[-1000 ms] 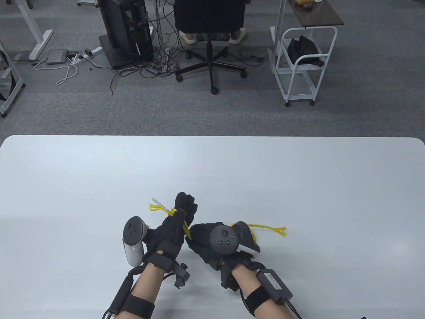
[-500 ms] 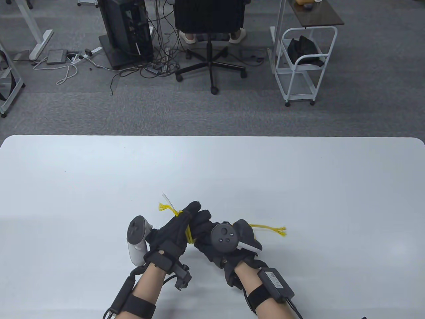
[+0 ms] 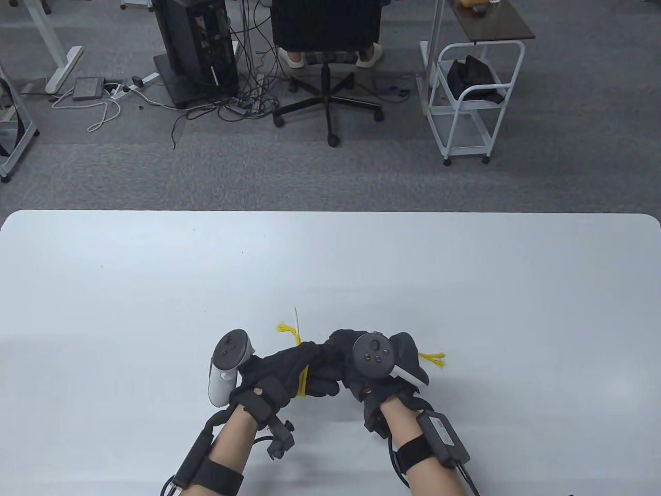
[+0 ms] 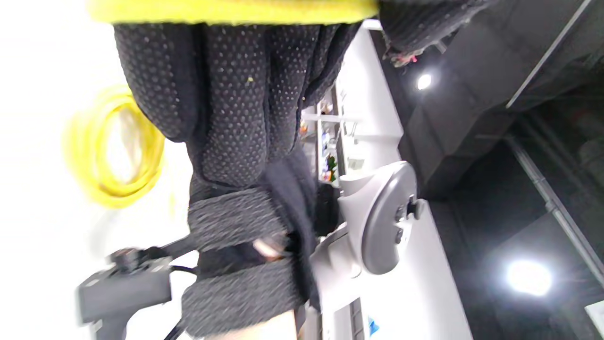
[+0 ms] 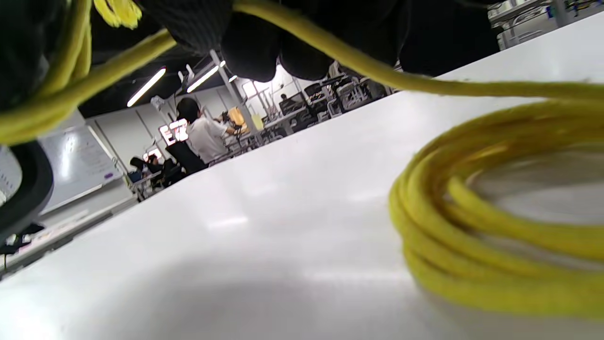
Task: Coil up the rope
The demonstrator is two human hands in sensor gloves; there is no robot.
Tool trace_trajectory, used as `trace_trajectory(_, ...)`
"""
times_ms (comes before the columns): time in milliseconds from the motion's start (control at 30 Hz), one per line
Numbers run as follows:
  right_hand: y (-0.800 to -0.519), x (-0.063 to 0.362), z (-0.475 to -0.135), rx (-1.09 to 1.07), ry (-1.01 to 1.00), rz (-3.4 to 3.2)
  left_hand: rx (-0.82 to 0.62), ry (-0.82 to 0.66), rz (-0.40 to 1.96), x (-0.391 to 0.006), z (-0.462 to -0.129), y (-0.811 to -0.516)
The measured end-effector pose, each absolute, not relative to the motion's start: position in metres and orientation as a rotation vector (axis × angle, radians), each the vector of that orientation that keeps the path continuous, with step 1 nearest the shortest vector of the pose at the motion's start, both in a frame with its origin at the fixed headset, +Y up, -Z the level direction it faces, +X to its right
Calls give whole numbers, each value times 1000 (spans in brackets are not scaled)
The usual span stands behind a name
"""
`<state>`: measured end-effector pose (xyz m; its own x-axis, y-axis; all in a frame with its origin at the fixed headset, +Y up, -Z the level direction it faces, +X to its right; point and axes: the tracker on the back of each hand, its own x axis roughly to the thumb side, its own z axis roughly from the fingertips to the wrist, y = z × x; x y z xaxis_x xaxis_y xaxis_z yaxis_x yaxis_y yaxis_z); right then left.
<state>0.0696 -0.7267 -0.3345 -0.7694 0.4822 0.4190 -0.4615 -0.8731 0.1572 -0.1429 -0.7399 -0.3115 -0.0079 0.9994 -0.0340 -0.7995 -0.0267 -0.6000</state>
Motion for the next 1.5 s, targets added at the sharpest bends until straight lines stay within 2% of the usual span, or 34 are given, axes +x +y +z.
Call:
trace_trajectory(133,-719,81,-335,572,-45,2518,-701,-516,1416,-137,-311,-744)
trace_trajectory(267,-714,82,-333,552,-105,2424,-779,-505,1304,-134,-310,-748)
trace_trajectory(467,-710,67,-325,630,-132,2292,-641,-382,1285,-142,-310,-750)
trace_trajectory(767,-706,42,-311,763,-144,2252,-489,-288,1520,-161,-312,-749)
trace_trajectory(867,-707,36,-308,799,-155,2281,-418,-257,1478,-164,-312,-746)
trace_trajectory(1100,-711,31,-306,833,-144,2317,-248,-244,1458,-169,-312,-739)
trace_trajectory(1267,-717,23,-305,888,-60,2361,-127,-249,1450,-174,-312,-735)
trace_trajectory(1500,-726,17,-306,941,44,2446,-87,-281,1549,-180,-311,-735)
